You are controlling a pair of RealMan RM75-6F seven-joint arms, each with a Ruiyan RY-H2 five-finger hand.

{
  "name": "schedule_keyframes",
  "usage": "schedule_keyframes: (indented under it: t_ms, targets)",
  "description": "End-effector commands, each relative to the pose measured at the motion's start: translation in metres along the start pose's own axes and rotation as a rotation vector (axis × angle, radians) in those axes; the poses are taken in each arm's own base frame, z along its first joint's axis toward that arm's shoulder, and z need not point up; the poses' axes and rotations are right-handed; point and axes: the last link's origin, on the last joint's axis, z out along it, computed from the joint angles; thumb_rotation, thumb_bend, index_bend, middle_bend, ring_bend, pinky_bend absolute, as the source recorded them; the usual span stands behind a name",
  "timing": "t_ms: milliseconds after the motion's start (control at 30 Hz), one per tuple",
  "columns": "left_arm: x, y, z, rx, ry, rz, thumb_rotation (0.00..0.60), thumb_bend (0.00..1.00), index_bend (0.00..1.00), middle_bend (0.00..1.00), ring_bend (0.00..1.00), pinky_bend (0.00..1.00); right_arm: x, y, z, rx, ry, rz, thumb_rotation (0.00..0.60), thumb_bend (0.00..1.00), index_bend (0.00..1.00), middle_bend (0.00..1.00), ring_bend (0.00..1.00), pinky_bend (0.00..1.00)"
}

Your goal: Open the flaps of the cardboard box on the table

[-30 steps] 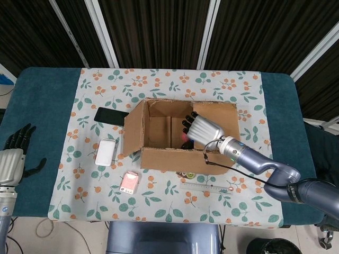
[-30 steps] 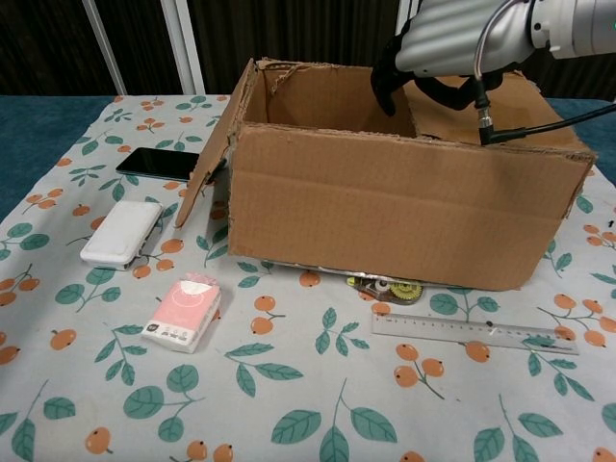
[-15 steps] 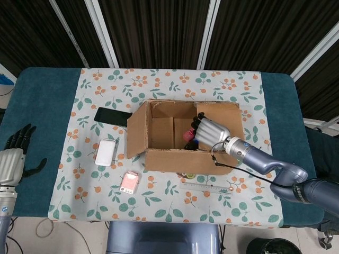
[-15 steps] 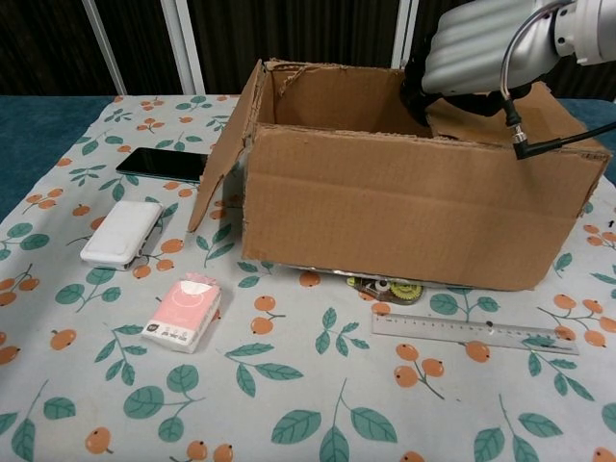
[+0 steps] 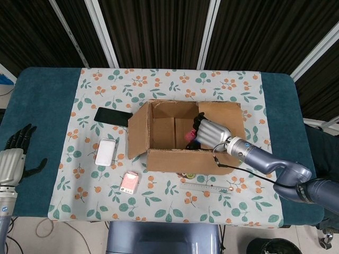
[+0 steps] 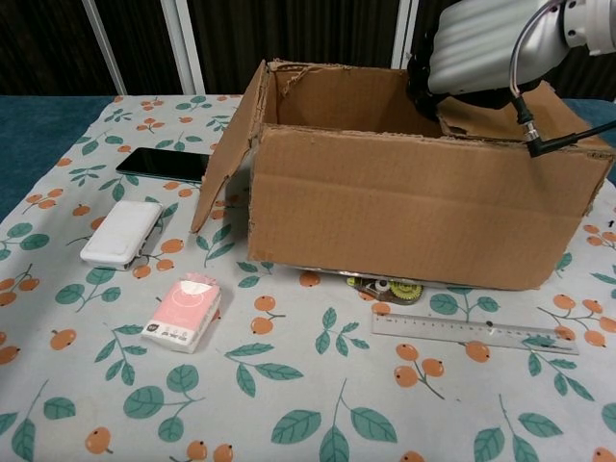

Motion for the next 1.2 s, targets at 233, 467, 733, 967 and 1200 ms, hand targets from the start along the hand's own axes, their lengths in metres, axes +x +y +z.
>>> schedule_keyframes:
  t_ms: [233,467,733,967,1200]
  targets:
    - [0.0,0.002,0.0,-0.002,-0.01,-0.016,0.6,0.28,0.0,0.0,0.0,0.09,0.003,0.019,-0.014,-0.047,-0.029,-0.042,0.6,1.0,0.41,0.28,0.21,0.26]
    - [0.0,0.003,-0.001,-0.006,-0.013,-0.021,0.6,0.28,0.0,0.0,0.0,0.09,0.007,0.031,-0.026,-0.078,-0.04,-0.07,0.6,1.0,0.41,0.28,0.21,0.26]
    - [0.0,0.004,-0.002,-0.011,-0.016,-0.025,0.6,0.28,0.0,0.0,0.0,0.09,0.01,0.042,-0.041,-0.112,-0.056,-0.087,0.6,1.0,0.41,0.28,0.21,0.26]
    - [0.0,0.004,-0.002,-0.013,-0.017,-0.026,0.6,0.29,0.0,0.0,0.0,0.09,0.012,0.049,-0.05,-0.133,-0.067,-0.087,0.6,1.0,0.41,0.28,0.21,0.26]
    - [0.0,0.004,-0.002,-0.011,-0.016,-0.029,0.6,0.29,0.0,0.0,0.0,0.09,0.013,0.054,-0.057,-0.137,-0.08,-0.099,0.6,1.0,0.41,0.28,0.21,0.26]
